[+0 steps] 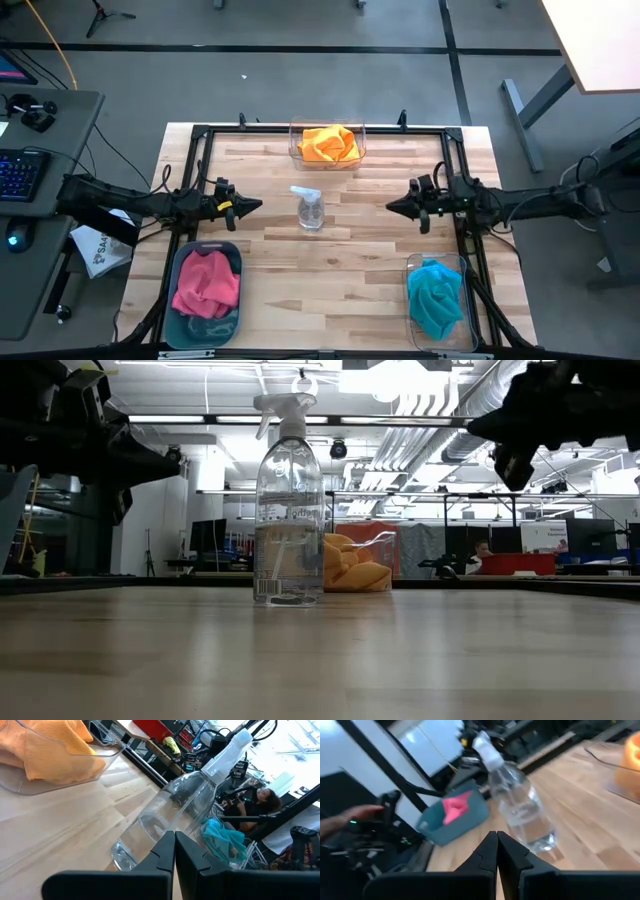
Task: Sort microfiber towel by color & place in baskets
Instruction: Return to Home Position
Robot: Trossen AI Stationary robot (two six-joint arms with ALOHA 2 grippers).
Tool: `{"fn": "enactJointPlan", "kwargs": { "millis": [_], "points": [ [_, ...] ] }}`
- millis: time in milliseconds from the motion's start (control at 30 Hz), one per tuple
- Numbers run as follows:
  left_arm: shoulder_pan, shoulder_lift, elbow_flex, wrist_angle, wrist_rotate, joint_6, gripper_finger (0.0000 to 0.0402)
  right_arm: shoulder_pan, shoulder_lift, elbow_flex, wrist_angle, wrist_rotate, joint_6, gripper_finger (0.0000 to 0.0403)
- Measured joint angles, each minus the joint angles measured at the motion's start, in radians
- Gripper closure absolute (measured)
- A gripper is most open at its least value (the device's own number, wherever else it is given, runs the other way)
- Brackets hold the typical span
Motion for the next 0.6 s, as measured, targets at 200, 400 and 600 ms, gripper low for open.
{"fn": "enactJointPlan", "kwargs": {
  "millis": [200,400,600],
  "points": [
    [0.000,-0.007,0.001,-0.003,0.000,0.000,0.0401,0.029,-0.091,-0.126,0.130,0.000,0.066,0.0403],
    [0.000,-0.027,0.001,-0.004,0.001,0.000,0.0401,0.054,-0.174,-0.203,0.157,0.054,0.064,0.0403],
    [0.000,-0.062,0.001,-0.056,0.001,0.000,0.0401,0.055,-0.211,-0.204,0.116,0.093,-0.012,0.0403]
  ]
}}
